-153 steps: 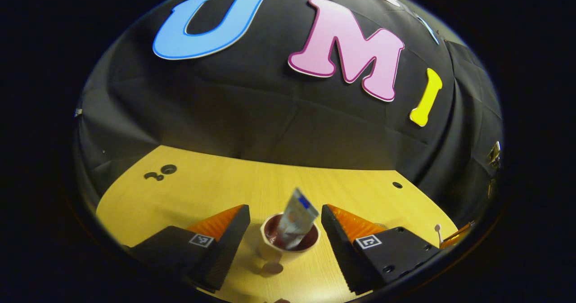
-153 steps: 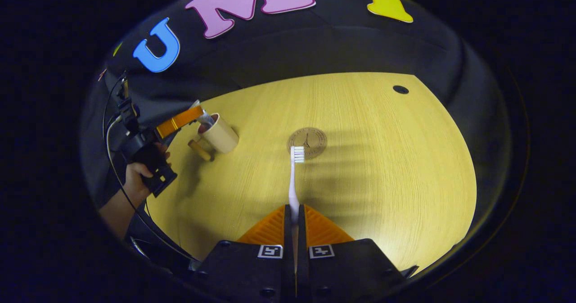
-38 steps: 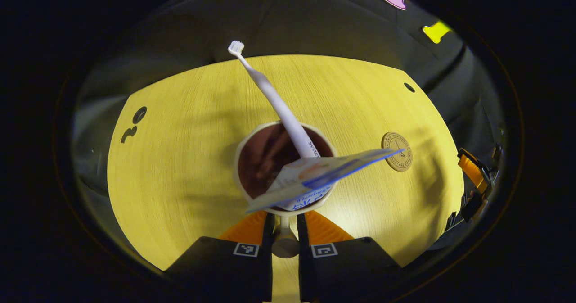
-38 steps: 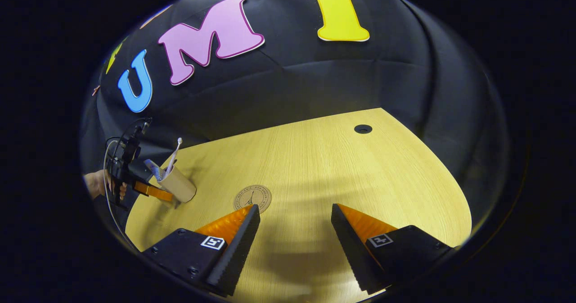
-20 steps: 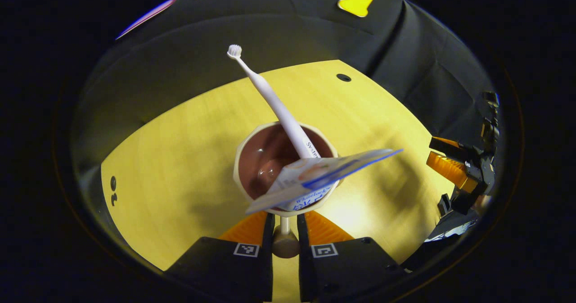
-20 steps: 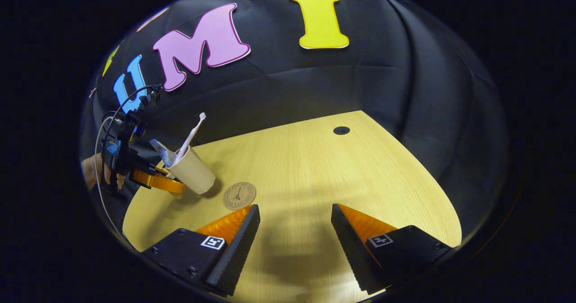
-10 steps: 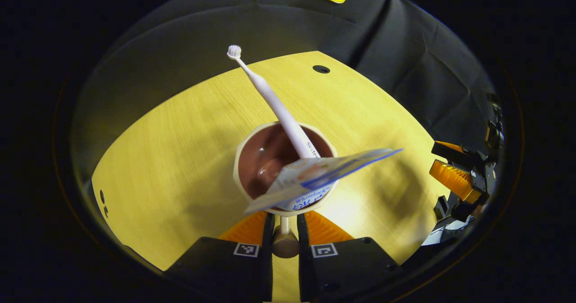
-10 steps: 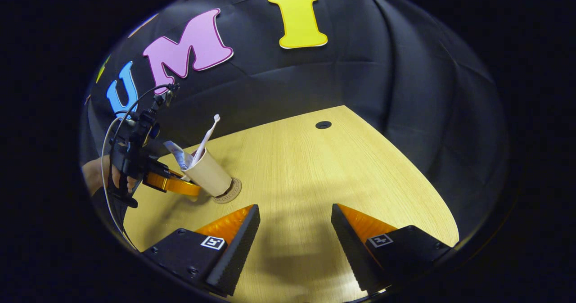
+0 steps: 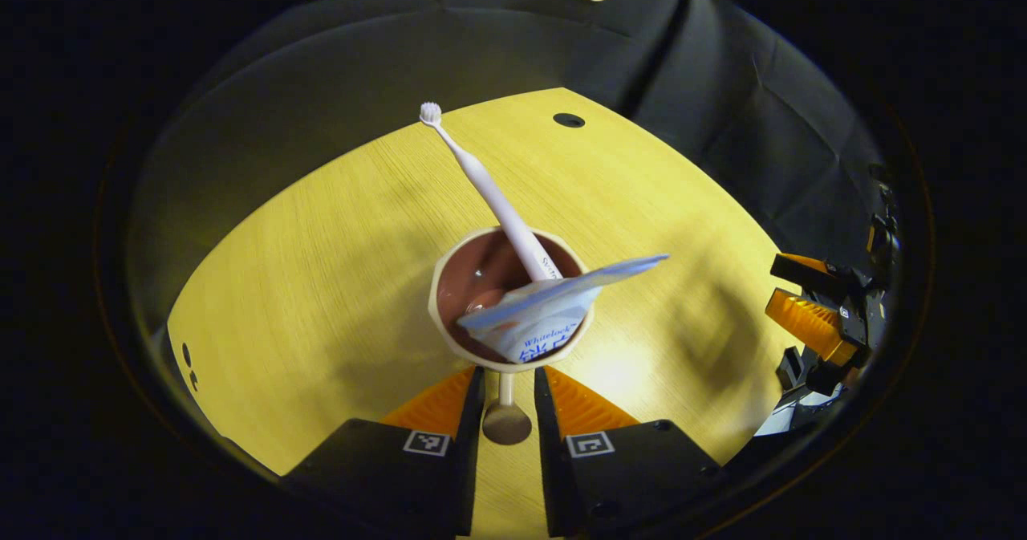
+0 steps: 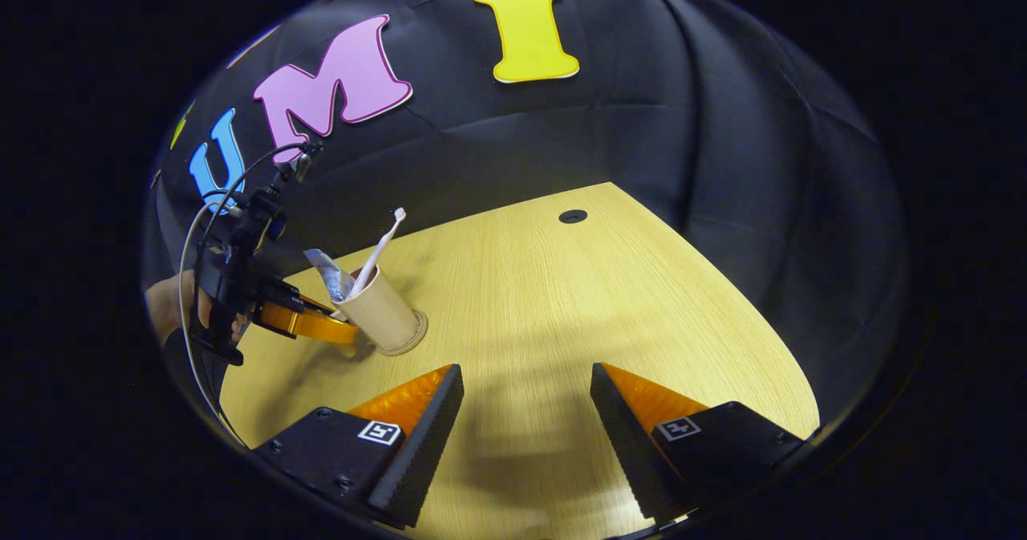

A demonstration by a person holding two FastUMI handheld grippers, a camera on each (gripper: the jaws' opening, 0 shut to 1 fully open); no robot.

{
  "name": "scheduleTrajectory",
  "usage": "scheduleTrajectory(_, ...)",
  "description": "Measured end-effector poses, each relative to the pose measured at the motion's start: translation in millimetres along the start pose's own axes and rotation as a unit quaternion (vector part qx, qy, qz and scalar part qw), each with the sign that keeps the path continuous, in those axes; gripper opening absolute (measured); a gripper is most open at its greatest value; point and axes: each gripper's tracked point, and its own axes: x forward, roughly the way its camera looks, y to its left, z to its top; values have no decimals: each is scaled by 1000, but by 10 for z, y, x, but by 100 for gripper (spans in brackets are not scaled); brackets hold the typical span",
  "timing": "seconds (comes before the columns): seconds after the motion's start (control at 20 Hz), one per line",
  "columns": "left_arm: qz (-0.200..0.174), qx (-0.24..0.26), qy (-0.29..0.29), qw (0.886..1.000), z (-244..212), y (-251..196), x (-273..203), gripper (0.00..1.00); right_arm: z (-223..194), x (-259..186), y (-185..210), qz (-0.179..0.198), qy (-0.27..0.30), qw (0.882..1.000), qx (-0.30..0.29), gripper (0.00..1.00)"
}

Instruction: Put the toothbrush and toothpaste on the desktop into the cup, then pick up the cup and place it on the coaster on the desktop.

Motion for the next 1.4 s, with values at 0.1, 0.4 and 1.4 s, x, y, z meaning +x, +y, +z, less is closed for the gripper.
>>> scheduleTrajectory(0.1,3,-16,-17,1000,-3,11,-138,54,9,-6,8,3,1,1000,2,98)
scheduleTrajectory(0.4,55,-90,-148,983,-66,168,-824,99,154,-155,100,8,-11,1000,-5,98)
scheduleTrajectory(1.4,204,-213,-454,841,-2025,-66,-3307,98,220,-1953,1405,54,-120,990,-40,98)
